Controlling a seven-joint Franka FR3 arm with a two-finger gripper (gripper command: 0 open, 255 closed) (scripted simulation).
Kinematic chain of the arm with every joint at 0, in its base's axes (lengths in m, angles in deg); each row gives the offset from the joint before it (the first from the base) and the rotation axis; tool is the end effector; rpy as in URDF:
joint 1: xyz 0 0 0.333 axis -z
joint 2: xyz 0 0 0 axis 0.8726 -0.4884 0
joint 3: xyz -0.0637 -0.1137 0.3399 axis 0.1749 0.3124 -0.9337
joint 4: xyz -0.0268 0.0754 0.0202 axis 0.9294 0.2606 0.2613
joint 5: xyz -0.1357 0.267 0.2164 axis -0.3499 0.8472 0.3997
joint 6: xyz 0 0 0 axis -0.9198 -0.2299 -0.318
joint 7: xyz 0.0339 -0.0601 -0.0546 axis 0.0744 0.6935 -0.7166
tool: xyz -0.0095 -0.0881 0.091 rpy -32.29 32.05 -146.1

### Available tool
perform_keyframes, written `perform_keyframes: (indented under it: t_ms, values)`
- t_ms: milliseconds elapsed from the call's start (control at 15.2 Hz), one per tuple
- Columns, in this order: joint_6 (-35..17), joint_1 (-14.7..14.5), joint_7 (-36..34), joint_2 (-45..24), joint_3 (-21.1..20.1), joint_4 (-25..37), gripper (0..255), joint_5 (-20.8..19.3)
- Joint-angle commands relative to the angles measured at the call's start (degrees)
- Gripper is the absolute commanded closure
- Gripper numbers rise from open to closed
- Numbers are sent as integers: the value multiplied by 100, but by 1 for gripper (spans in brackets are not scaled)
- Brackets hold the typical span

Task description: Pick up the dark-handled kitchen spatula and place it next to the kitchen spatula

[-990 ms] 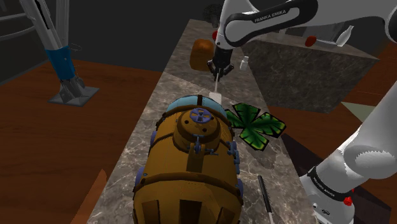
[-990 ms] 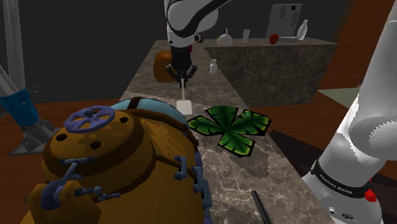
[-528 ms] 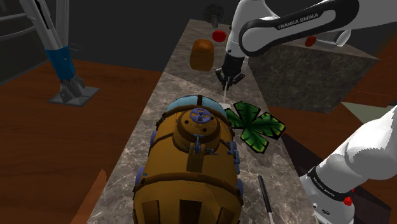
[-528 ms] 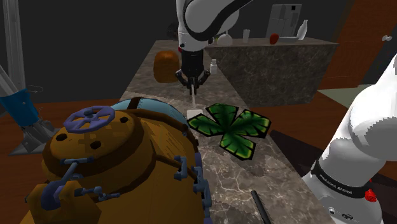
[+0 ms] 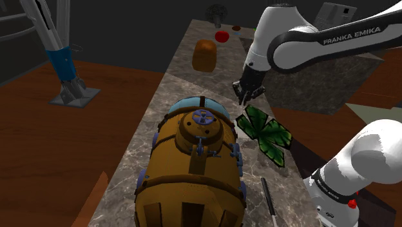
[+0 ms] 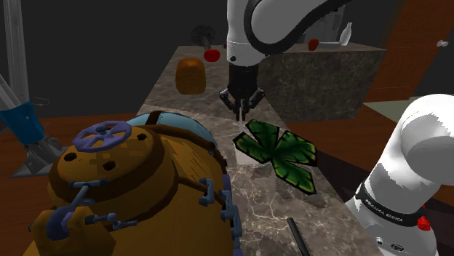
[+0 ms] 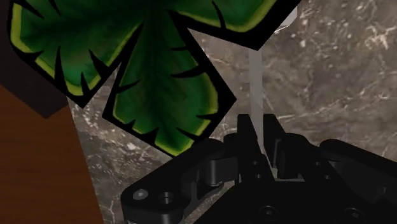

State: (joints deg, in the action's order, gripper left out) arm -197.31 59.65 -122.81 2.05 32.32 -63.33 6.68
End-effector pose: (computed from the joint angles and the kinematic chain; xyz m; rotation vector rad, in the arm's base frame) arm 0.3652 0.1108 0.4604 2.9081 -1.1204 0.0972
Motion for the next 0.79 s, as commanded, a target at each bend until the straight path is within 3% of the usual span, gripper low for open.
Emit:
perform_keyframes:
  t_ms: [0,726]
  values:
    - [79,-121,-36,465,-27,-383,255,135]
    - [1217,-1222,-729,3140,-427,-1939,255,964]
